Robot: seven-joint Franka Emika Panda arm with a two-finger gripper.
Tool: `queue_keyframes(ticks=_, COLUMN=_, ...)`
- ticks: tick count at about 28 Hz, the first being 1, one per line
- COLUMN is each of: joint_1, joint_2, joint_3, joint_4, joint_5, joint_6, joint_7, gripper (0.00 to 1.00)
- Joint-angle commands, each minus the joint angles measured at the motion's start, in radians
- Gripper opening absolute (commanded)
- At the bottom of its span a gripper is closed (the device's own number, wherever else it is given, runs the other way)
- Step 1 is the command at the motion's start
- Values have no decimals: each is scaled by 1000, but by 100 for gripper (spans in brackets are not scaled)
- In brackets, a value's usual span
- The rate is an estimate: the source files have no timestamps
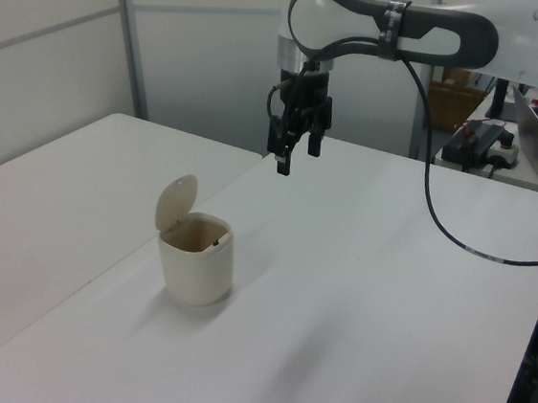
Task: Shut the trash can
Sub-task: 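Move the gripper down toward the raised lid of the cream trash can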
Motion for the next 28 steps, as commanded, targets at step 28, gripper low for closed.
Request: queue_keyframes(ticks=28, joint_1=44, joint_2=142, joint_3=13, joint_4=-12, joint_5=84, joint_6=693, joint_7=103, gripper=94)
